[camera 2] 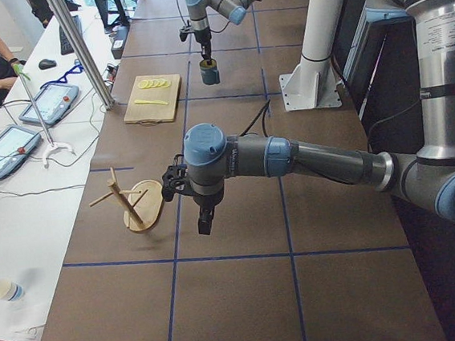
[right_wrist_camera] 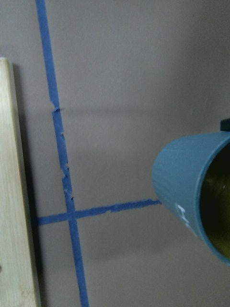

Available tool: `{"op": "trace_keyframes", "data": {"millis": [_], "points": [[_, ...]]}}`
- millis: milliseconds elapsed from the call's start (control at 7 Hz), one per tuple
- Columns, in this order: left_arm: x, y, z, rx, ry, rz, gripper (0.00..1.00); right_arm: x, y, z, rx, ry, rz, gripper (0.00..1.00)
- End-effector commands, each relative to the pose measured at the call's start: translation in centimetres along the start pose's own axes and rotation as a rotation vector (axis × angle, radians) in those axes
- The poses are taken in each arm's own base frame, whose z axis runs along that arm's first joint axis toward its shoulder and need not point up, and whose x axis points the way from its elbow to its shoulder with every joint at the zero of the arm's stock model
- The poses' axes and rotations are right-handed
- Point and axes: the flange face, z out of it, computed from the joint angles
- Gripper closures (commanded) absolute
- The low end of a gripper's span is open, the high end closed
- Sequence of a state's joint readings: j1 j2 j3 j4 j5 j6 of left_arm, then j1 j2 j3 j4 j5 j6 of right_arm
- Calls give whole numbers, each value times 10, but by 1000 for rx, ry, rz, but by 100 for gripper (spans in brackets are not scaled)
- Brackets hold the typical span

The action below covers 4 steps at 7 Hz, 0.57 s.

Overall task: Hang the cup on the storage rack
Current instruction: 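Carry the blue mug with the right gripper to the table center and set it down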

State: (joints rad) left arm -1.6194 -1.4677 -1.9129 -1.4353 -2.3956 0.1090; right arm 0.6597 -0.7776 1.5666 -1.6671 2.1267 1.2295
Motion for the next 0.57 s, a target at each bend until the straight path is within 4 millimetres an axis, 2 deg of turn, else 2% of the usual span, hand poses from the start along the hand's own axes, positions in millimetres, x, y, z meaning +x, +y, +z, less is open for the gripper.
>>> {"op": "trace_keyframes", "data": {"millis": [0, 286, 429], "points": [[1, 0, 0, 2, 0, 3, 0, -31, -15, 44, 30, -44, 51, 100], [1, -1, 1, 0, 1, 3, 0, -29, -12, 58, 19, -25, 35, 99], [2, -1, 1, 1, 1, 7, 0, -29, -10, 62, 18, -19, 31, 90]]}}
